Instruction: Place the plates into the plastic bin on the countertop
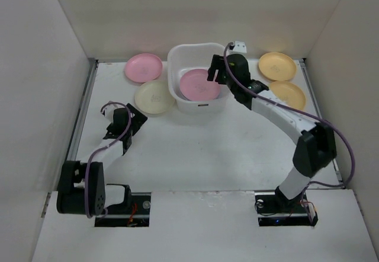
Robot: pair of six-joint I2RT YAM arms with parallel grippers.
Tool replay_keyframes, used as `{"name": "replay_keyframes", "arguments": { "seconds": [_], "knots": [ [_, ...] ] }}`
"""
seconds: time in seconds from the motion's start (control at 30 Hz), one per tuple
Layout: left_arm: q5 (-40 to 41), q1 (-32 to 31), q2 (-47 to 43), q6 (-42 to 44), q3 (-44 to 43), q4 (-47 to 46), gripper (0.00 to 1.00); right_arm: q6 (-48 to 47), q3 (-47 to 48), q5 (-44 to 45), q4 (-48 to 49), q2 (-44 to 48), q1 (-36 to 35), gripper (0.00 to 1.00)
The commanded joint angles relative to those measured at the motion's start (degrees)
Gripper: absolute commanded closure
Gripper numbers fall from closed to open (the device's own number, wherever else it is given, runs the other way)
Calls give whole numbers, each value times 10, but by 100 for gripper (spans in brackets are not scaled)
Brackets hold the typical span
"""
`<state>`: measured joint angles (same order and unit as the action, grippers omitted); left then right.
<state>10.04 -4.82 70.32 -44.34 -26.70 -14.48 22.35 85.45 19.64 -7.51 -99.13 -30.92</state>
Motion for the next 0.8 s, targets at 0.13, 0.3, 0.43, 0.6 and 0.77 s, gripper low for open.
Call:
{"name": "replay_keyframes", "arguments": {
  "seconds": [0.13, 0.3, 0.43, 0.6, 0.77],
  "knots": [
    [-47, 18, 93, -42, -84, -85, 10, 2, -176, 29, 98, 198, -30, 20],
    [-49, 23, 144, -55, -120, -92, 13, 21, -274, 58, 98, 306, -50, 20],
    [-67, 25, 191, -70, -149, -98, 19, 28, -338, 83, 87, 386, -56, 20],
    [-82, 25, 242, -85, -176, -93, 25, 40, -392, 102, 68, 463, -57, 20],
    [-81, 28, 274, -96, -183, -92, 40, 54, -434, 100, 60, 515, -57, 20]
  ]
}}
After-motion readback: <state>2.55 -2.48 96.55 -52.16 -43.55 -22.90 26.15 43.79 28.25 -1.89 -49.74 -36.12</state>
